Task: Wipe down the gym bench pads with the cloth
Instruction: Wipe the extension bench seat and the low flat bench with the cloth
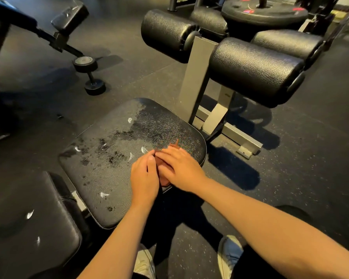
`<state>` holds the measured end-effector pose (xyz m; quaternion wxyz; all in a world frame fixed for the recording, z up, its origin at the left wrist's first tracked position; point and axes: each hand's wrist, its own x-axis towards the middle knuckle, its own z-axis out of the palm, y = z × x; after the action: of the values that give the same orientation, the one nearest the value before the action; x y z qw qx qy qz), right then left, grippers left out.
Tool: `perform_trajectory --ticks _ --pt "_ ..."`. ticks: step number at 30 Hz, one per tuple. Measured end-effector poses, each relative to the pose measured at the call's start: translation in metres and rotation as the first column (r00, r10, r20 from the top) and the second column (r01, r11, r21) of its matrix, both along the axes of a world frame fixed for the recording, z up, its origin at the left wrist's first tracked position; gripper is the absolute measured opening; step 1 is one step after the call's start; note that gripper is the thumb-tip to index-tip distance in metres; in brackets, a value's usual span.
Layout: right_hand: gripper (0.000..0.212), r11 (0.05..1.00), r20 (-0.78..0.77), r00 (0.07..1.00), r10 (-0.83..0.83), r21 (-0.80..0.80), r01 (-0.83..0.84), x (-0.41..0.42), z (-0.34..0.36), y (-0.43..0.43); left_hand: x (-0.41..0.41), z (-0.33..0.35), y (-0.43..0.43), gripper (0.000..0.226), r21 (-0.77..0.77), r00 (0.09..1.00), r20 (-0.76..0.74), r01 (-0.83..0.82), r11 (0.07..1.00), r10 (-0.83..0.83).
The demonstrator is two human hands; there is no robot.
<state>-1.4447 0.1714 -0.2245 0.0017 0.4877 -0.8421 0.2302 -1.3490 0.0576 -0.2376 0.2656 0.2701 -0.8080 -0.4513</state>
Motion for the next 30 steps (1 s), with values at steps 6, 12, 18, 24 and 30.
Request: perform_trajectory --ticks 6,12,18,24,30 --pt "0.042 0.938 0.13 0.93 -0.343 -0.015 0.347 -0.04 0.001 -0.005 0.017 -0.002 0.007 0.043 -0.21 0.994 0.077 0.093 0.973 -0.079" --pt "0.055 0.984 -0.009 0.984 -0.176 -0.025 0.175 0.037 -0.019 0.001 0.024 0.0 0.007 0.054 -0.173 0.992 0.098 -0.059 0.983 0.077" --pt "0.04 0.965 -0.041 0.965 -0.26 -0.052 0.257 -0.003 -0.017 0.019 0.051 -0.003 0.007 0.051 -0.228 0.992 0.118 0.06 0.972 -0.034" --pt "0.05 0.93 0.082 0.932 -0.353 -0.08 0.359 0.055 -0.021 0.015 0.068 -0.006 0.013 0.05 -0.259 0.987 0.123 0.132 0.957 -0.103" --pt "0.04 0.945 -0.041 0.951 -0.308 -0.129 0.3 0.047 -0.023 0.031 0.059 -0.002 0.026 0.048 -0.301 0.975 0.216 0.122 0.946 -0.057"
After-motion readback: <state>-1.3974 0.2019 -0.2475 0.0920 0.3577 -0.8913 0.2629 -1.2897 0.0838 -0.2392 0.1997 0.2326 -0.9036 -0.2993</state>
